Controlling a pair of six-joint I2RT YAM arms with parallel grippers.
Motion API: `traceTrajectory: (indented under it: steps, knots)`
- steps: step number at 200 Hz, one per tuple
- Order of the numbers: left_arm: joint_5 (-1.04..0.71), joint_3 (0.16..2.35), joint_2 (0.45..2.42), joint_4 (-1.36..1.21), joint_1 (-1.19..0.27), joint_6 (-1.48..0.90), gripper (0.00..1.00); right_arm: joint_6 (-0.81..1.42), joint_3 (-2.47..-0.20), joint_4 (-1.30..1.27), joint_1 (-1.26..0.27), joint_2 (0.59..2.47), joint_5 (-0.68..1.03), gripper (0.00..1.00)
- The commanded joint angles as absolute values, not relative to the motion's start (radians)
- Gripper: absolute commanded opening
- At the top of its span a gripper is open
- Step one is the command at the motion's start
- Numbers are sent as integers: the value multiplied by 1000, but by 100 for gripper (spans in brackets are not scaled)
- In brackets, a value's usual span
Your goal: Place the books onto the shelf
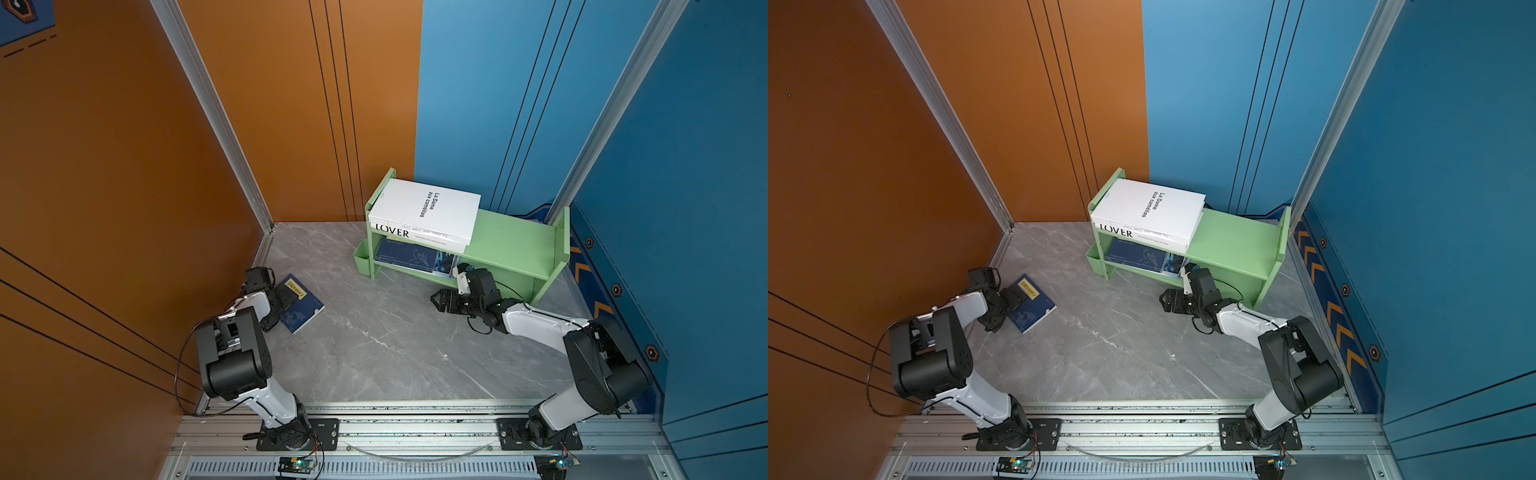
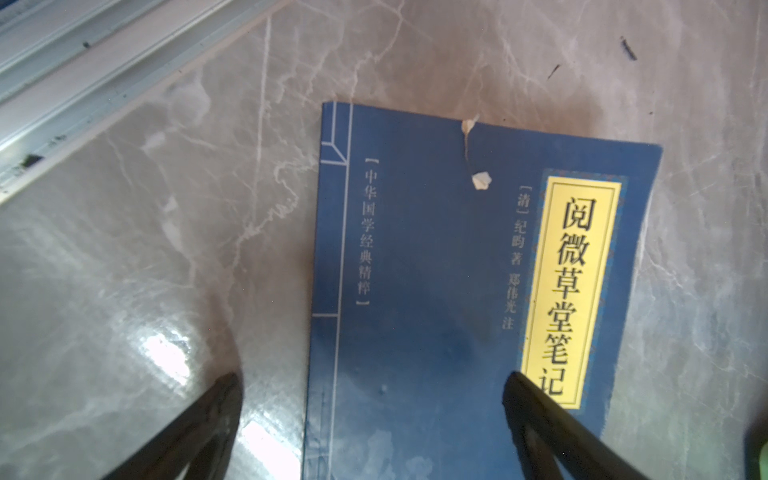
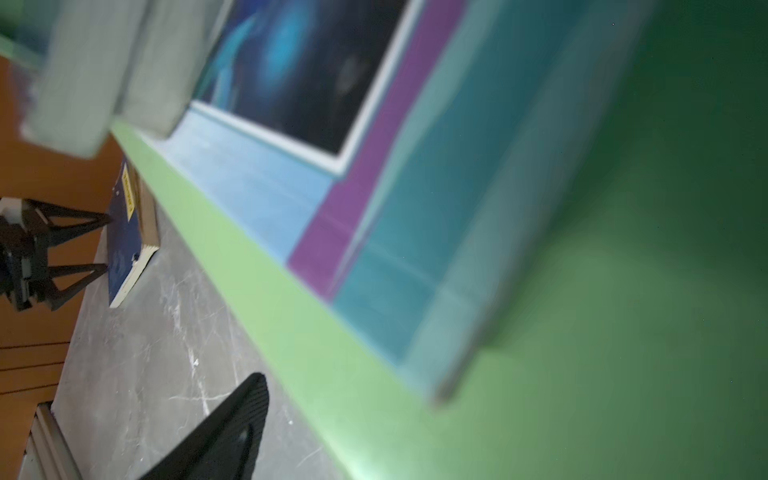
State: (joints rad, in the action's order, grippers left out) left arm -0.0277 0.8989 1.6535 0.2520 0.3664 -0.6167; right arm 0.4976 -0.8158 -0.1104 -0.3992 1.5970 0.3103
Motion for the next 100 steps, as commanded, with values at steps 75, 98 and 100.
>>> traceTrajectory:
  steps: [75,98,100]
  knots:
    - [16,1061,1828,351,404,-584,99,455,-846,-85,-525,1543,188,98]
    - [-20,1160,1912,400,392,-545,98,493,-806,-93,-600,1467,100,100]
    - [-24,1169,1916,405,390,-543,97,496,-804,-92,-605,1460,91,100]
